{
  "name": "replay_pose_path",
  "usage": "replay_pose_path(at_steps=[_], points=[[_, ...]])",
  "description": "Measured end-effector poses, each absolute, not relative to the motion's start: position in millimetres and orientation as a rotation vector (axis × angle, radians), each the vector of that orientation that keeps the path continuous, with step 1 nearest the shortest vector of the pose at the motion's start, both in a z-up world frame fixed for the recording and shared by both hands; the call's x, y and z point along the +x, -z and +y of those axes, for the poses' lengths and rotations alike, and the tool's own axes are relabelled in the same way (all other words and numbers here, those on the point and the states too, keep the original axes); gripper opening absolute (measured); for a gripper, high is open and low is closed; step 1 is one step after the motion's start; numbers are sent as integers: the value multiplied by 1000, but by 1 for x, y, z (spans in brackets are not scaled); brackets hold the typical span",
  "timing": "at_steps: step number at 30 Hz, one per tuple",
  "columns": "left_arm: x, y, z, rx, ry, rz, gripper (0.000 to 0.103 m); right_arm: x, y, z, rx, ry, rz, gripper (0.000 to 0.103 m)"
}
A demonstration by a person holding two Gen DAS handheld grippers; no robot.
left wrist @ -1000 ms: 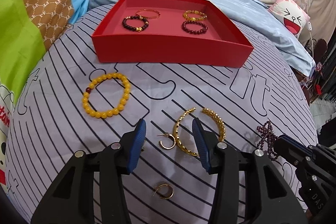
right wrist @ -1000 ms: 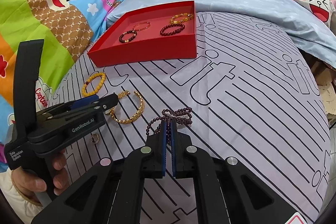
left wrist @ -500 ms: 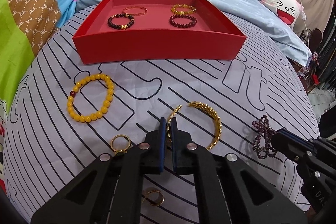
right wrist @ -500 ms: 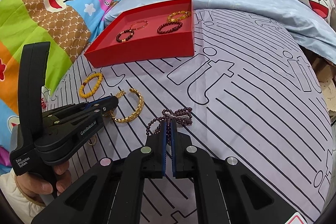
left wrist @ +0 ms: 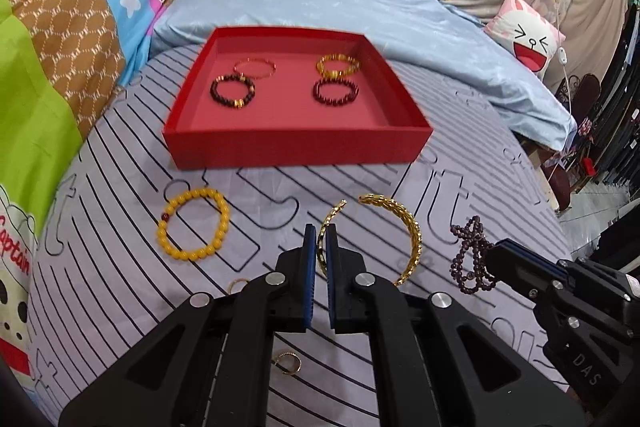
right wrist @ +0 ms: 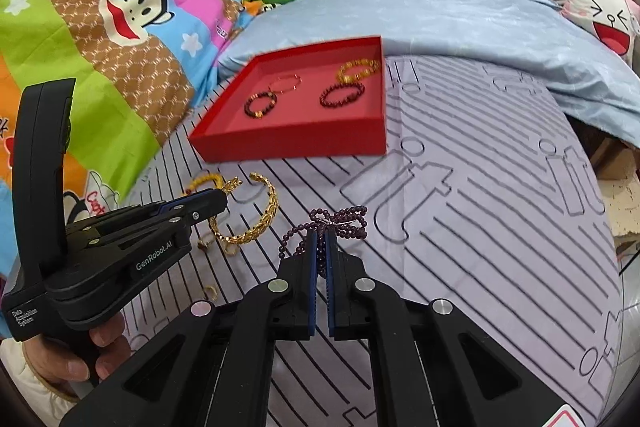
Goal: Organize jewelry
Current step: 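Carry the gold cuff and purple bracelet into the red tray and open both tools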
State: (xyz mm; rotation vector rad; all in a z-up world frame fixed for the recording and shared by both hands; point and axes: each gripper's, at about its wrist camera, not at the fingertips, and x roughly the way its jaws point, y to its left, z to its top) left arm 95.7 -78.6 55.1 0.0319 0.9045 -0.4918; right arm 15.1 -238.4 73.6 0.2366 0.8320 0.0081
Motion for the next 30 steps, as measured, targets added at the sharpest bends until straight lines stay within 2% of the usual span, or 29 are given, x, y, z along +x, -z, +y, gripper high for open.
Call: replay_pose_path(at_steps=[14,30], points=[[165,-101,-69,10,426,788,5,98,-121,-252,214,-33,720,4],[247,-58,-76,39,345,852,5,189,-78,-256,199,-20,800,4]])
